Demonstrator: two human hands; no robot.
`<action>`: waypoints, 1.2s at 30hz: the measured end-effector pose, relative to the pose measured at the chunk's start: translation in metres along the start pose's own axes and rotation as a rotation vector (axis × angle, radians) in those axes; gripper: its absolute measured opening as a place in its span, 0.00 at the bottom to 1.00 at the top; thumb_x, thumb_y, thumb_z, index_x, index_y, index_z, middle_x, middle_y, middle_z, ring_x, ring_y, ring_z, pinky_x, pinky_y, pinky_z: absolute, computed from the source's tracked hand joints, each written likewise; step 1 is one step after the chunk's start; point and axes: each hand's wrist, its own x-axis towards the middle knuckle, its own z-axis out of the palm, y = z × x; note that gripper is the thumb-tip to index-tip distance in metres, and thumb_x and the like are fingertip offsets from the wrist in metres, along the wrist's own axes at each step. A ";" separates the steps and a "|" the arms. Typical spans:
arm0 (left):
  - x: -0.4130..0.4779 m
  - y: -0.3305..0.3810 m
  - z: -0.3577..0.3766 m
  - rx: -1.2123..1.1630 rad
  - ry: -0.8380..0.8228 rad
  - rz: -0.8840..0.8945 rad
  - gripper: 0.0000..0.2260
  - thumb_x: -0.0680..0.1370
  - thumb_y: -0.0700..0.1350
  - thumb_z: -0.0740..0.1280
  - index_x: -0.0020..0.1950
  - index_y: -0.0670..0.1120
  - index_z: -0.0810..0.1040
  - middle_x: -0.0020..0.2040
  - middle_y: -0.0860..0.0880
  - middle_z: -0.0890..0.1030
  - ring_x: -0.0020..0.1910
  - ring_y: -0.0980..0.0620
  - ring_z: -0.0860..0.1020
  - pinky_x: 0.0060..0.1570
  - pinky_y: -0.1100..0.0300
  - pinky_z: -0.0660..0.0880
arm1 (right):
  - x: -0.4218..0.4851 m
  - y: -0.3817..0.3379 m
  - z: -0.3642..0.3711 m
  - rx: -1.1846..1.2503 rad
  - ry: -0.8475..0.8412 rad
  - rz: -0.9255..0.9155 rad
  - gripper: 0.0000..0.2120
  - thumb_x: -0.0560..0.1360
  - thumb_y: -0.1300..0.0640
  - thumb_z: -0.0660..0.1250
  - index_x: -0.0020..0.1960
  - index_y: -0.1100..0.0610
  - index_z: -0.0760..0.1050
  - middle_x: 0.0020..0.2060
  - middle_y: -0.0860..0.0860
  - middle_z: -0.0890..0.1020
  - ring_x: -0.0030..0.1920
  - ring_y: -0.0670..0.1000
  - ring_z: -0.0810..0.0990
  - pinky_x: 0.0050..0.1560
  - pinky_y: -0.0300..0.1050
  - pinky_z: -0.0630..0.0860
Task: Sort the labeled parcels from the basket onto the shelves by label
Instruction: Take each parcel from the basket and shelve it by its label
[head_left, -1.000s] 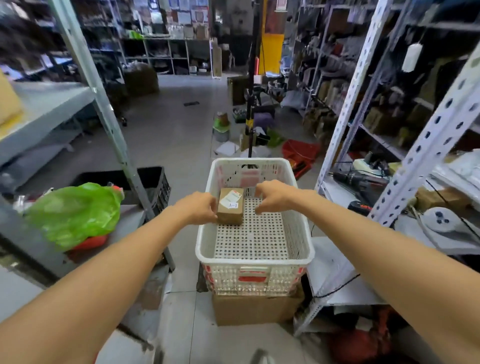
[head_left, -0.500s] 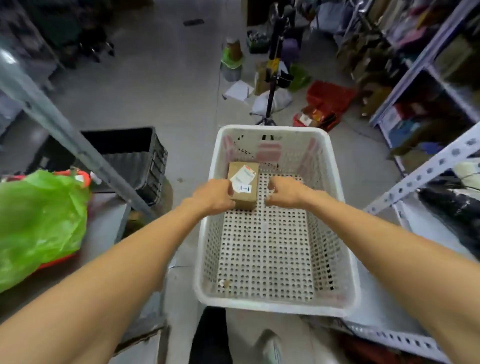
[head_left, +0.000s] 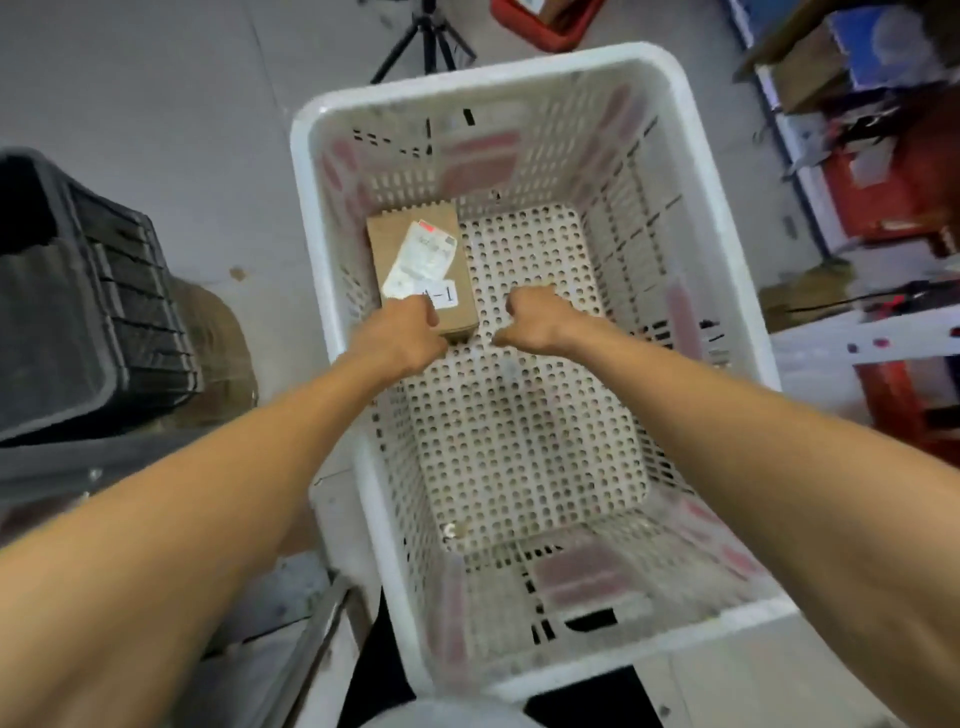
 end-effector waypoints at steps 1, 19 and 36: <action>0.011 -0.001 0.004 -0.019 0.017 -0.017 0.16 0.74 0.46 0.67 0.61 0.47 0.73 0.56 0.45 0.79 0.51 0.45 0.77 0.50 0.52 0.76 | 0.011 0.000 0.003 0.008 -0.003 -0.007 0.18 0.76 0.51 0.67 0.60 0.62 0.72 0.57 0.58 0.77 0.54 0.56 0.76 0.50 0.47 0.74; 0.120 -0.013 0.075 -0.374 0.245 -0.417 0.48 0.70 0.48 0.71 0.77 0.38 0.41 0.73 0.41 0.53 0.72 0.43 0.52 0.71 0.53 0.59 | 0.175 0.003 0.080 0.478 0.165 0.023 0.40 0.70 0.57 0.73 0.75 0.56 0.54 0.64 0.57 0.74 0.63 0.59 0.74 0.59 0.50 0.72; 0.130 0.013 0.156 -0.971 -0.080 -0.197 0.62 0.55 0.56 0.80 0.77 0.55 0.43 0.75 0.49 0.61 0.73 0.48 0.63 0.71 0.49 0.64 | 0.122 0.134 0.110 1.059 0.131 0.180 0.60 0.56 0.58 0.82 0.78 0.42 0.49 0.69 0.46 0.73 0.65 0.48 0.75 0.63 0.52 0.76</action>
